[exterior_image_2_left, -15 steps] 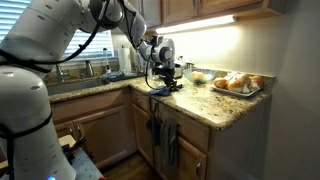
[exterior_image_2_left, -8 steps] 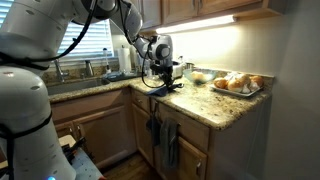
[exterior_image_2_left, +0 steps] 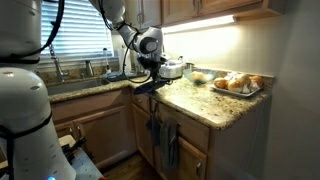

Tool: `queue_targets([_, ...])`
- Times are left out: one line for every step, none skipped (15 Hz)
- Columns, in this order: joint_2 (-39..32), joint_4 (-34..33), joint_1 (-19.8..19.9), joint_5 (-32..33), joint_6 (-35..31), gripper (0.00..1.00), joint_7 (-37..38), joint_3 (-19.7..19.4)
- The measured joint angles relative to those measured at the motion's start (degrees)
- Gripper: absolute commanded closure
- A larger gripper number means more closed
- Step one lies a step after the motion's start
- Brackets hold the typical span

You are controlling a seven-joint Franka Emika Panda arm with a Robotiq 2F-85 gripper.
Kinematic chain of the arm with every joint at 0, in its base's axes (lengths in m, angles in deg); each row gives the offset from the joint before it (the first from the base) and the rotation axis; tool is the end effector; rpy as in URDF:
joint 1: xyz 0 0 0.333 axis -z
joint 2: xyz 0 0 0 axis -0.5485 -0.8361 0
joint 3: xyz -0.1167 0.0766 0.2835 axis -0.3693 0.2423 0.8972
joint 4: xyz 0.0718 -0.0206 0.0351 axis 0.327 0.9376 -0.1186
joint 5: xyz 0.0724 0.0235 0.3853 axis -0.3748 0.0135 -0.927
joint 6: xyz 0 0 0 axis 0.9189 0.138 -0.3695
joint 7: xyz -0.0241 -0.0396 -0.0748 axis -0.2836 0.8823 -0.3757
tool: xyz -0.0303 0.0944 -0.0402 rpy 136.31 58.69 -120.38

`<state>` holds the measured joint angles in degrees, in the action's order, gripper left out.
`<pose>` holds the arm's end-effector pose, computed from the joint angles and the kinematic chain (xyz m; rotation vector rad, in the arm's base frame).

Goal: Pick up the blue towel from the countertop and hang it on the cabinet

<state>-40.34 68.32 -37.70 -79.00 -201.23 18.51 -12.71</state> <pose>0.6087 0.0780 0.3535 -2.8181 0.5667 -0.1765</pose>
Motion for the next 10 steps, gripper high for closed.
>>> queue_targets([1.9, 2.4, 0.0, -1.2, -0.1, 0.89, -0.3, 0.4])
queue_targets([3.5, 4.5, 0.0, -2.1, -0.1, 0.89, -0.8, 0.7])
queue_targets([4.9, 6.3, 0.0, -2.6, -0.1, 0.89, -1.1, 0.9])
queue_targets([5.9, 7.5, 0.0, -2.7, -0.1, 0.89, -1.2, 1.0])
queue_targets([6.5, 8.1, 0.0, -2.7, -0.1, 0.89, -1.2, 1.1])
queue_targets([6.6, 8.4, 0.0, -2.7, -0.1, 0.89, -1.2, 1.1])
queue_targets([6.6, 8.4, 0.0, -2.7, -0.1, 0.89, -1.2, 1.1])
queue_targets([6.6, 8.4, 0.0, -2.7, -0.1, 0.89, -1.2, 1.1])
queue_targets([6.6, 8.4, 0.0, -2.7, -0.2, 0.94, -1.2, 1.1])
queue_targets([6.6, 8.4, 0.0, -2.7, -0.2, 0.94, -1.2, 1.1])
